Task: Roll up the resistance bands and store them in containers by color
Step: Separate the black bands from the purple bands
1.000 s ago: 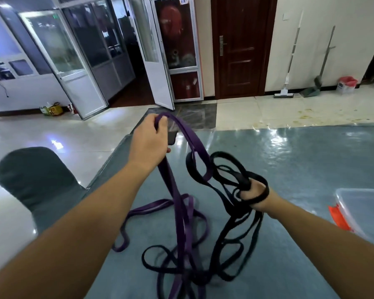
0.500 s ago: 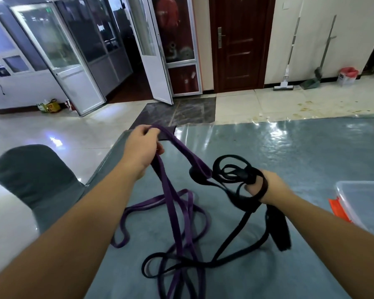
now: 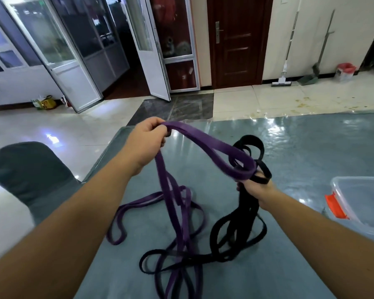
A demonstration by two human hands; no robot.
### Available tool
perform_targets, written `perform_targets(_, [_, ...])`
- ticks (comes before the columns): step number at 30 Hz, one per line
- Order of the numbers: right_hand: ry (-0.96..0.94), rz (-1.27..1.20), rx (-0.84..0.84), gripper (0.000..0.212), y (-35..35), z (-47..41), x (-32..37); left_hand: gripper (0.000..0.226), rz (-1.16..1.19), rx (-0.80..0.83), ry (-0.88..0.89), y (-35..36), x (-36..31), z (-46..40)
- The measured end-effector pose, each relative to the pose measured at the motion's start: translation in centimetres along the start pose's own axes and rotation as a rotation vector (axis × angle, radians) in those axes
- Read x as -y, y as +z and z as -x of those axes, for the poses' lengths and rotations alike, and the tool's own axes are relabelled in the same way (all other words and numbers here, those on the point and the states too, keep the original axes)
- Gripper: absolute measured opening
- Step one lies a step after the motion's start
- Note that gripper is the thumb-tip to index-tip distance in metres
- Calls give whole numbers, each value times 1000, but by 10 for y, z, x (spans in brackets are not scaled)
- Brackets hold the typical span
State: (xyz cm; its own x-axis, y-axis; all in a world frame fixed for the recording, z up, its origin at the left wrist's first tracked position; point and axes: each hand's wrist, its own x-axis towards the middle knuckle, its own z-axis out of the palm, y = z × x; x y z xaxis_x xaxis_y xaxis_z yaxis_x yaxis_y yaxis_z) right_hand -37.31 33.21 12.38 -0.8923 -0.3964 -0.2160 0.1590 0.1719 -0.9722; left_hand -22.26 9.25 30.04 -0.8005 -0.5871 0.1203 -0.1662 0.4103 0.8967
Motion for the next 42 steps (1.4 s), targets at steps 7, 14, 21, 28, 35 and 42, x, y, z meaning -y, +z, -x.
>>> perform_targets(7, [-239, 41, -18, 18, -30, 6, 54, 16, -385, -74, -221, -22, 85, -4])
perform_targets(14, [-475, -136, -25, 27, -42, 32, 174, 10, -720, 15, -246, -31, 139, -5])
perform_targets(21, [-454, -345, 3, 27, -29, 82, 275, 15, -825, 237, -249, -33, 183, -6])
perform_targets(28, [-576, -384, -27, 18, -16, 130, 327, 61, -463, 689, -56, 11, 147, 15])
perform_targets(35, [-555, -374, -117, 18, -8, 162, 331, 93, 134, 905, 253, 88, 63, 53])
perform_targets(42, [-530, -381, -213, 19, -31, 195, 316, 85, 159, 916, 217, 154, 50, 76])
